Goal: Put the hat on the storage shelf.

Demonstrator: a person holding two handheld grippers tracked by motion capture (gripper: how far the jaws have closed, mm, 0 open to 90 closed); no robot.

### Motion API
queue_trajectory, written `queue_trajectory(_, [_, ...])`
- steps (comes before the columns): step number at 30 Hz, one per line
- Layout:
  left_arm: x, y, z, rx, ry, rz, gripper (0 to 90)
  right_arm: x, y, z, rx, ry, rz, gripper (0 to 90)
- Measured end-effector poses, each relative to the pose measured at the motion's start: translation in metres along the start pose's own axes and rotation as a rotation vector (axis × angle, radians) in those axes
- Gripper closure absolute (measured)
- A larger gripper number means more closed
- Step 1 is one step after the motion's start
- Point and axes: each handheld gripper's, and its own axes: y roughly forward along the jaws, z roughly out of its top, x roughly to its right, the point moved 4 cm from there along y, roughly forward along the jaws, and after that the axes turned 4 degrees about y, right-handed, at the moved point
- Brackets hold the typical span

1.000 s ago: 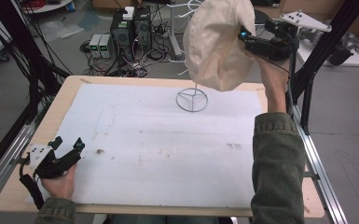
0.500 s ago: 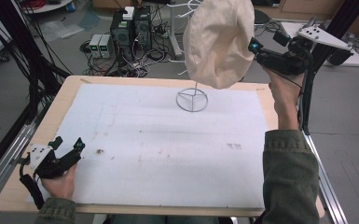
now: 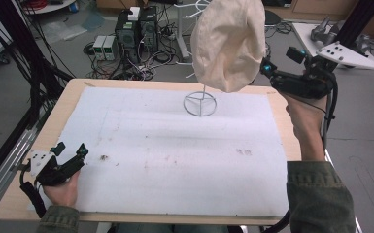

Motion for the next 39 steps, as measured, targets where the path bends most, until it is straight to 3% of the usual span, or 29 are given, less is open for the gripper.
queue_trajectory(6, [0.000,0.000,-0.001,-0.002,-0.003,-0.001,25.5,-0.009,-0.013,-0.024,-0.058,-0.002,0.011,12.2])
queue_trajectory(9, [0.000,-0.001,-0.001,-0.002,-0.004,-0.001,25.5,-0.009,-0.019,-0.048,-0.105,0.017,0.013,12.0])
queue_trajectory(10, [0.000,-0.001,-0.001,-0.002,-0.005,-0.002,25.5,-0.009,-0.019,-0.048,-0.105,0.017,0.013,12.0])
queue_trajectory(11, [0.000,-0.001,-0.001,-0.002,-0.005,-0.002,25.5,-0.009,-0.021,-0.061,-0.108,0.019,0.002,11.9])
queue_trajectory(12, [0.001,0.000,-0.001,-0.001,-0.005,-0.002,25.5,-0.009,-0.021,-0.061,-0.108,0.019,0.002,11.9])
queue_trajectory(18, [0.002,0.000,-0.001,-0.001,-0.005,-0.006,25.5,-0.007,-0.023,-0.106,-0.138,0.061,-0.024,11.8])
queue_trajectory(25, [0.001,0.000,-0.001,-0.001,-0.005,-0.007,25.5,-0.008,-0.034,-0.128,-0.132,0.067,-0.060,11.9])
queue_trajectory(39, [0.003,0.001,-0.001,-0.007,-0.005,-0.013,25.5,-0.001,-0.057,-0.186,-0.178,0.149,-0.131,11.7])
